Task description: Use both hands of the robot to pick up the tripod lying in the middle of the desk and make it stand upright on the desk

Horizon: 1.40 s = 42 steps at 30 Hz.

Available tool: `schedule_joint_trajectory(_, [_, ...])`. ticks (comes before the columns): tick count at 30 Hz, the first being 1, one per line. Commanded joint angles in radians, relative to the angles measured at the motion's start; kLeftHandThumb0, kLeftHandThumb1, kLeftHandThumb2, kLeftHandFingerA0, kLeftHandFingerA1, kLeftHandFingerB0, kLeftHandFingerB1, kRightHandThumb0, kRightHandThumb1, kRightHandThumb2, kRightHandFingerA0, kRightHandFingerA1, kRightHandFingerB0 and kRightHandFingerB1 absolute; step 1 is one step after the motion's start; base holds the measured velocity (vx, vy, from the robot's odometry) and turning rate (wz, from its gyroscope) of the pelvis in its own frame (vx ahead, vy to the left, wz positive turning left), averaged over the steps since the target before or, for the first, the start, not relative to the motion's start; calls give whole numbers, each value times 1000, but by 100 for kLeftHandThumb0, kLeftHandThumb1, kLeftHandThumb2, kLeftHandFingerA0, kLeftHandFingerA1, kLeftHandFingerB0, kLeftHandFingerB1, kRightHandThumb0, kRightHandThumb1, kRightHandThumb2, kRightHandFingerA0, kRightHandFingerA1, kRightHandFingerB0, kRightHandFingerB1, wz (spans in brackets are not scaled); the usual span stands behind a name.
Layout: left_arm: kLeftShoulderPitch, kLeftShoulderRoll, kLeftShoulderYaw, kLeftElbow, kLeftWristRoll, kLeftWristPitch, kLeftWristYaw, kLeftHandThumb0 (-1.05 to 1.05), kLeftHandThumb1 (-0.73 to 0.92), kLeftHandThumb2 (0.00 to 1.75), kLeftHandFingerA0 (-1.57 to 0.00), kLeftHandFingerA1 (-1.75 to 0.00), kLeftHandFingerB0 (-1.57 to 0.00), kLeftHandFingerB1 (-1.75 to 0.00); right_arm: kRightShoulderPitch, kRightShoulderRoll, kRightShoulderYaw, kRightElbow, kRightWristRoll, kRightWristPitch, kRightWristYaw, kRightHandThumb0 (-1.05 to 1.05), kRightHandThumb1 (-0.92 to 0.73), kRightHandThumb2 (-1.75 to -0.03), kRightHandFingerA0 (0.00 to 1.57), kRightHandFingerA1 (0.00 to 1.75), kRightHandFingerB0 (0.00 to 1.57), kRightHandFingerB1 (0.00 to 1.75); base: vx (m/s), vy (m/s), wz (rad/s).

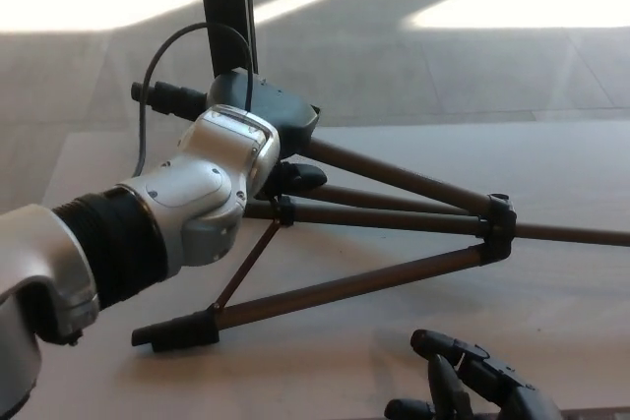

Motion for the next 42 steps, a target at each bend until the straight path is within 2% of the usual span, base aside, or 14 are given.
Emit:
schedule_joint_trajectory(1, [-84,-120,-218,185,494,-129,346,-89,42,69,0,-6,-17,-8,69,81,37,-24,-2,-34,-46,-63,-70,-61,67,95,61,64,0,0,0])
schedule_joint_trajectory(8, [-70,-176,-229,210,485,-120,365,-81,45,85,0,-21,-10,-24,70,91,23,-27,26,-33,-45,-63,-69,-60,71,98,65,65,0,0,0])
schedule_joint_trajectory(9, [-72,-175,-237,215,496,-137,400,-70,40,80,-14,-58,-4,-43,66,88,24,-24,22,-34,-45,-64,-69,-60,68,98,64,66,0,0,0])
schedule_joint_trajectory(10, [-82,-162,-237,214,502,-185,450,-60,40,77,-61,-79,-13,-45,62,86,24,-18,20,-39,-40,-63,-70,-60,68,99,62,67,0,0,0])
schedule_joint_trajectory(11, [-85,-156,-236,213,503,-203,466,-60,40,77,-61,-79,-13,-45,61,86,25,-15,20,-41,-40,-63,-70,-60,68,99,62,67,0,0,0])
schedule_joint_trajectory(12, [-79,-158,-205,212,468,-231,472,-54,51,55,-114,-121,-26,-45,59,84,27,-12,13,-43,-43,-60,-71,-61,67,99,65,70,0,0,0])
schedule_joint_trajectory(20, [-27,-197,-140,223,404,-221,380,-31,48,58,-105,-155,-90,-61,53,77,31,-18,-2,-34,-62,-56,-72,-61,66,95,63,68,0,0,0])
schedule_joint_trajectory(26, [9,-178,-96,233,405,-253,379,-29,44,57,-99,-160,-87,-71,46,72,31,-24,-10,-35,-74,-52,-73,-61,66,99,63,70,0,0,0])
schedule_joint_trajectory(31, [69,-175,-15,262,415,-252,418,-68,71,61,-98,-171,-85,-87,40,67,33,-17,-14,-39,-84,-49,-75,-61,67,102,64,69,0,0,0])
schedule_joint_trajectory(32, [82,-177,23,262,405,-259,415,-63,52,97,-124,-144,-81,-95,35,67,31,-11,-14,-45,-84,-49,-75,-62,66,102,63,68,0,0,0])
schedule_joint_trajectory(33, [97,-178,59,260,393,-261,416,-65,70,69,-91,-174,-79,-101,32,66,32,-9,-15,-46,-87,-49,-76,-61,67,103,63,68,0,0,0])
schedule_joint_trajectory(35, [110,-182,86,263,410,-263,403,-64,72,70,-92,-171,-73,-87,34,67,32,-12,-12,-42,-92,-50,-76,-62,67,104,63,69,0,0,0])
schedule_joint_trajectory(38, [135,-160,162,266,396,-348,399,-42,77,71,-92,-171,-81,-136,39,69,22,-17,3,-49,-92,-50,-75,-61,69,103,64,67,0,0,0])
schedule_joint_trajectory(42, [148,-157,236,272,383,-408,375,-40,76,70,-91,-171,-82,-133,35,74,6,-13,17,-54,-94,-50,-75,-62,68,103,63,68,0,0,0])
